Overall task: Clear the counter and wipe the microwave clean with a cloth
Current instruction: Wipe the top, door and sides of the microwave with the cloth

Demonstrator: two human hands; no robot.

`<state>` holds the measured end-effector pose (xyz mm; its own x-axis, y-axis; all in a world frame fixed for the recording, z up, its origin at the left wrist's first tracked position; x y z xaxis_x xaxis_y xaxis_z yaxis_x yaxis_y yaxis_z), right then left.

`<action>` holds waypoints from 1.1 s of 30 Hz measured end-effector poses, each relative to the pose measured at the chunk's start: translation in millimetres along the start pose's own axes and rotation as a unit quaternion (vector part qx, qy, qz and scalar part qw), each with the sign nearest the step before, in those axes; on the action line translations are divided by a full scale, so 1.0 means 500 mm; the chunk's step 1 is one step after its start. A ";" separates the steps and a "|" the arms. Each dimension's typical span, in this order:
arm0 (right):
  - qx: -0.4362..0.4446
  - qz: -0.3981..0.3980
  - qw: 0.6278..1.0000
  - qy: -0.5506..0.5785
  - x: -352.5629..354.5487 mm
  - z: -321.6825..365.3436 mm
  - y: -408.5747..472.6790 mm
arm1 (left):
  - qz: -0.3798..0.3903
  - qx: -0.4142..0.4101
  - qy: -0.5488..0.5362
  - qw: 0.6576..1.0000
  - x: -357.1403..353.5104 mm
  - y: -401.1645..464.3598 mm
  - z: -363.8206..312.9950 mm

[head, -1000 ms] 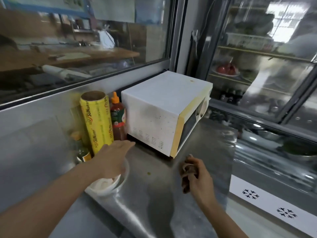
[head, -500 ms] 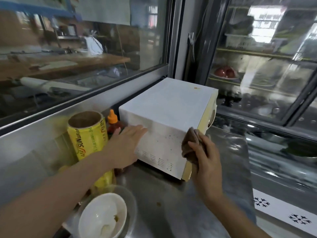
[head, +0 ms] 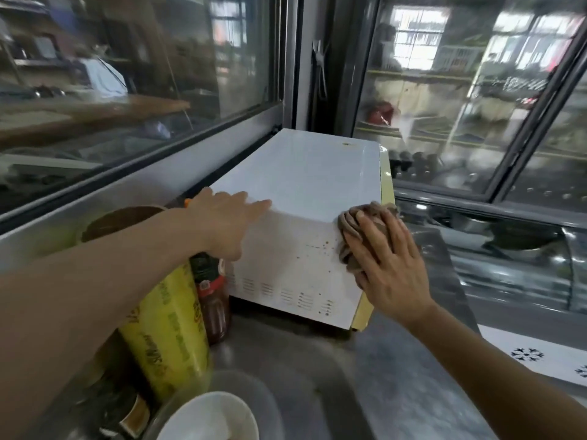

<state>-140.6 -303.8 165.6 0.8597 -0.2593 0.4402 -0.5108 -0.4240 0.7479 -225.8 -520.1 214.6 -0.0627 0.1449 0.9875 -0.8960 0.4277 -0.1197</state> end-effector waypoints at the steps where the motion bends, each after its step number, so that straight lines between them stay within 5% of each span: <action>1: 0.000 -0.021 1.000 -0.002 -0.006 0.001 0.000 | 0.001 -0.004 0.012 1.000 -0.002 0.002 0.001; 6: 0.038 -0.092 0.994 -0.035 -0.031 0.041 -0.035 | 0.046 0.008 0.049 0.998 -0.006 0.004 -0.002; 13: 0.258 0.049 0.958 -0.120 -0.065 0.097 -0.135 | 0.080 -0.001 0.020 0.997 0.018 0.002 0.001; 21: 0.120 -0.009 0.990 -0.075 -0.036 0.095 0.053 | 0.113 0.022 -0.035 0.993 0.050 0.012 0.074; 28: 0.315 0.084 0.937 -0.124 -0.078 0.178 -0.042 | 0.124 0.024 -0.077 0.989 0.025 0.017 0.082; 33: 0.155 0.031 0.983 -0.089 -0.028 0.125 0.044 | 0.117 0.013 -0.078 0.990 0.022 0.021 0.083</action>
<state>-164.5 -363.9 144.8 0.8255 -0.4301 0.3653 -0.5643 -0.6388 0.5230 -254.1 -550.9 228.4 -0.3347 0.0958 0.9374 -0.8597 0.3763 -0.3454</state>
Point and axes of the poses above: each hand's wrist, its own y-axis towards the middle knuckle, its own x-axis out of the back of the hand, z = x × y, the point moved 7 cm from there along y, towards the middle knuckle, and after that the axes turned 14 degrees about -y, right-handed, at the moved point
